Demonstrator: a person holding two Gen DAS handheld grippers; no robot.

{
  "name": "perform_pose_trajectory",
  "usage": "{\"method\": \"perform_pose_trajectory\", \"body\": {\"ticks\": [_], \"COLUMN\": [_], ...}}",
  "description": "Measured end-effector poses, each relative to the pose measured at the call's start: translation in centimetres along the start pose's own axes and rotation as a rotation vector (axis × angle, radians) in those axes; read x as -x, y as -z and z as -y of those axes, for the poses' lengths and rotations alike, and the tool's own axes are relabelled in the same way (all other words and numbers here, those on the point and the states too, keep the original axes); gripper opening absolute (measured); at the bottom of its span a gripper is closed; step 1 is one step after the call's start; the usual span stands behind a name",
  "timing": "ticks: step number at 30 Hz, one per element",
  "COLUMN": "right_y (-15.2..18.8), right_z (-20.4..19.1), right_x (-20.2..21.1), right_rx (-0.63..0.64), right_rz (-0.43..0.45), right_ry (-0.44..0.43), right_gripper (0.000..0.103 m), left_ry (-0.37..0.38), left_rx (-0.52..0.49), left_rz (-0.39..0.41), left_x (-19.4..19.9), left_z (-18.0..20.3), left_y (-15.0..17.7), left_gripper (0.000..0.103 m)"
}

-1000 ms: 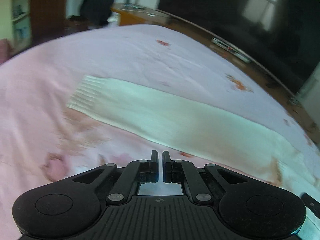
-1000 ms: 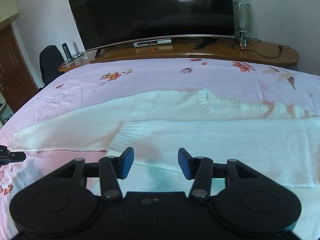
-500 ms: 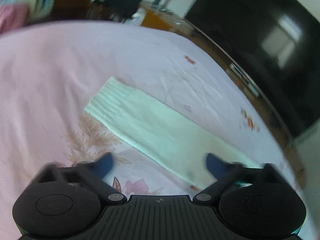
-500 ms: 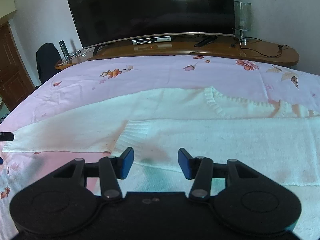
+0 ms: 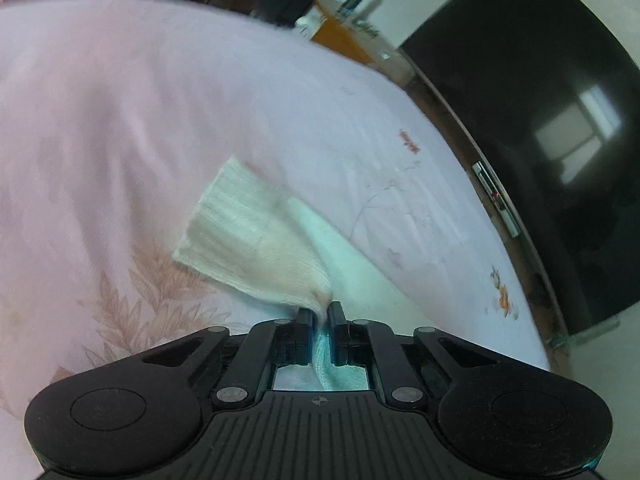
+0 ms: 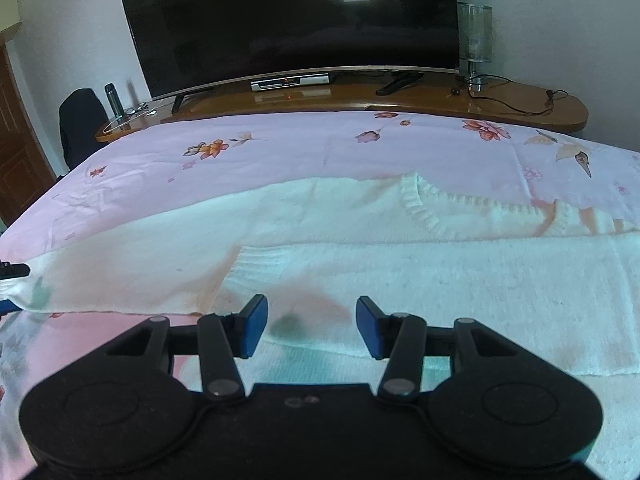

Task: Fold small clothes

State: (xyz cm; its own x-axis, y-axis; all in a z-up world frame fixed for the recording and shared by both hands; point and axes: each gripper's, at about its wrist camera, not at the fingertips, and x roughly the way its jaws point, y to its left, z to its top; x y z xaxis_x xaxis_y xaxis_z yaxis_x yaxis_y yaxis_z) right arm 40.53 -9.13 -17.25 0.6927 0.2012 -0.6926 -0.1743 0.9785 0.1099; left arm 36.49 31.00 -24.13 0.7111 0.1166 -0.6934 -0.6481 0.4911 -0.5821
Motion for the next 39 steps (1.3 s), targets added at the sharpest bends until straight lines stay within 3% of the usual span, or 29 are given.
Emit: {"method": "perform_pose_trajectory", "body": {"ticks": [5, 7, 9, 11, 14, 18, 24, 27, 35, 36, 37, 39], "right_y": [-0.1, 0.5, 0.7, 0.0, -0.3, -0.2, 1.5, 2.6, 2.7, 2.6, 2.4, 1.9], "right_z": [-0.2, -0.7, -1.3, -0.3, 2.0, 6.0, 13.3, 15.7, 14.7, 14.0, 13.1, 11.7], "right_x": [-0.6, -1.9, -2.3, -1.9, 0.0, 2.9, 5.7, 6.4, 5.8, 5.7, 5.4, 4.7], "right_rx": [0.011, 0.062, 0.12, 0.041, -0.072, -0.136, -0.257, -0.314, -0.278, -0.254, -0.232, -0.214], "right_rz": [0.005, -0.04, -0.031, -0.033, 0.016, 0.05, 0.05, 0.031, 0.006, 0.004, 0.003, 0.002], "right_ry": [0.035, 0.066, 0.082, 0.028, -0.025, -0.028, 0.019, 0.006, -0.068, -0.072, -0.081, -0.094], "right_gripper": [0.048, 0.049, 0.05, 0.049, 0.048, 0.048, 0.048, 0.051, 0.055, 0.057, 0.063, 0.065], "left_ry": [0.023, 0.08, 0.152, 0.24, 0.359, 0.481, 0.489, 0.475, 0.483, 0.472, 0.458, 0.439], "left_rx": [-0.143, -0.224, -0.308, -0.401, -0.507, -0.657, -0.862, -0.887, -0.843, -0.849, -0.851, -0.827], "left_rz": [0.068, 0.082, 0.082, 0.064, -0.005, -0.151, -0.393, -0.451, -0.353, -0.335, -0.325, -0.313], "left_x": [1.4, 2.2, 3.0, 3.9, 4.6, 4.9, 3.6, 4.3, 6.0, 5.9, 5.8, 5.4], "left_z": [3.0, 5.7, 8.9, 12.9, 18.3, 23.9, 27.6, 27.9, 27.5, 27.4, 27.3, 27.3], "left_y": [-0.1, 0.2, 1.1, 2.8, 6.9, 15.6, 26.3, 27.4, 23.0, 22.6, 22.3, 22.2], "left_gripper": [0.007, 0.007, 0.007, 0.007, 0.007, 0.007, 0.008, 0.008, 0.01, 0.022, 0.046, 0.062]}}
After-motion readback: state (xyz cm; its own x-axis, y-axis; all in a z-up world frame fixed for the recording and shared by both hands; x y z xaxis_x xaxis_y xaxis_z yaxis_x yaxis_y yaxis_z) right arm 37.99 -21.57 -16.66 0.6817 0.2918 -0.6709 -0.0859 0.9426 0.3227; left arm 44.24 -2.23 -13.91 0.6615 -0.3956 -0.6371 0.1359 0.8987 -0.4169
